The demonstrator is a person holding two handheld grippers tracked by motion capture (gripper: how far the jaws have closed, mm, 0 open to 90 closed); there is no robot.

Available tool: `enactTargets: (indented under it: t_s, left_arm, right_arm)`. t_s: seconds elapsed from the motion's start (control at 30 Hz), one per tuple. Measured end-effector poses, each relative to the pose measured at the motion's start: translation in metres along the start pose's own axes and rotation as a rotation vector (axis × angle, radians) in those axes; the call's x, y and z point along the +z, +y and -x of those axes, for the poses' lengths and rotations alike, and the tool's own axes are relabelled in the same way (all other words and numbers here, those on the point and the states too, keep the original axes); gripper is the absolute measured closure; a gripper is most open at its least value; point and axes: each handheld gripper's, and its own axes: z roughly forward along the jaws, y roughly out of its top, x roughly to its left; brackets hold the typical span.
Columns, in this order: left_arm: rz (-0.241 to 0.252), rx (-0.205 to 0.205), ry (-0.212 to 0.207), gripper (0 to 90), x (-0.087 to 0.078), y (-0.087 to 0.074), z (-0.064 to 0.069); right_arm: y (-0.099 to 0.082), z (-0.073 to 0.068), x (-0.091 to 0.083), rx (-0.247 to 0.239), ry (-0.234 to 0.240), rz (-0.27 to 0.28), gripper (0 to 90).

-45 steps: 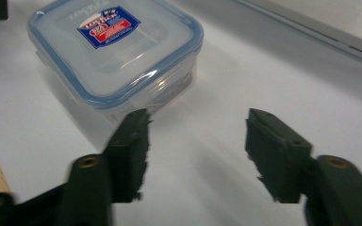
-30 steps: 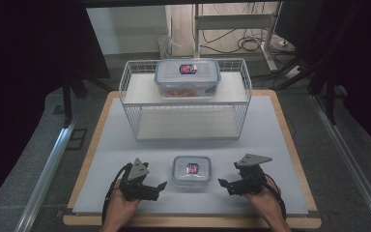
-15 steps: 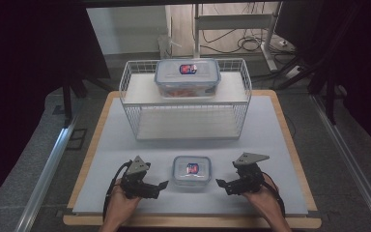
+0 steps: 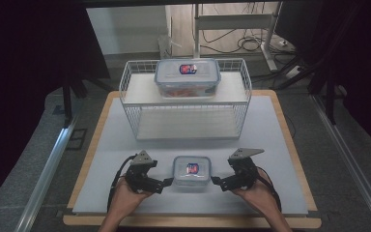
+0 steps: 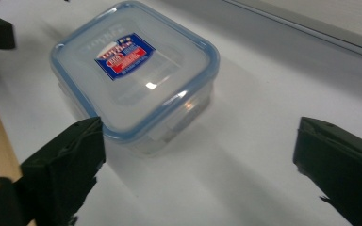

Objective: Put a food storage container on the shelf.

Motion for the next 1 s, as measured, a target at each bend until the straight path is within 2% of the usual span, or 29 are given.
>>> enactTargets:
  t_s: [0.17, 0.27, 0.37, 0.43, 0.53, 0.67, 0.77, 0.8, 0.87, 1.0]
  left_arm:
    - [-0.002, -0.016, -0.058, 10.3, 0.009, 0.01, 0.0]
    - [-0.013, -0.027, -0.073, 10.3, 0.016, 0.012, -0.004]
    - [-0.034, -0.065, -0.112, 9.3, 0.024, 0.011, -0.009]
    - [-0.058, -0.078, -0.133, 8.5, 0.03, 0.01, -0.011]
    - [-0.087, -0.085, -0.159, 8.3, 0.038, 0.01, -0.011]
    - [-0.087, -0.109, -0.226, 10.0, 0.046, 0.012, -0.014]
    - [-0.096, -0.124, -0.229, 9.9, 0.048, 0.012, -0.012]
    - [-0.094, -0.117, -0.232, 10.7, 0.047, 0.012, -0.012]
    - [-0.082, -0.13, -0.232, 14.6, 0.042, 0.012, -0.012]
    - [-0.046, -0.15, -0.232, 26.1, 0.033, 0.009, -0.013]
  right_arm:
    - [0.007, -0.002, 0.003, 0.017, 0.025, 0.003, 12.2]
    - [0.008, -0.001, 0.009, 0.022, 0.049, -0.007, 14.3]
    - [0.008, -0.001, 0.016, 0.038, 0.076, -0.03, 14.7]
    - [0.009, 0.0, 0.022, 0.045, 0.092, -0.048, 14.7]
    - [0.011, 0.002, 0.03, 0.075, 0.136, -0.049, 14.8]
    - [0.014, 0.003, 0.039, 0.12, 0.186, -0.07, 16.6]
    - [0.015, 0.005, 0.044, 0.164, 0.219, -0.082, 18.2]
    - [0.014, 0.006, 0.045, 0.176, 0.223, -0.09, 18.1]
    - [0.012, 0.007, 0.044, 0.196, 0.244, -0.104, 19.1]
    - [0.008, 0.005, 0.038, 0.191, 0.255, -0.107, 26.1]
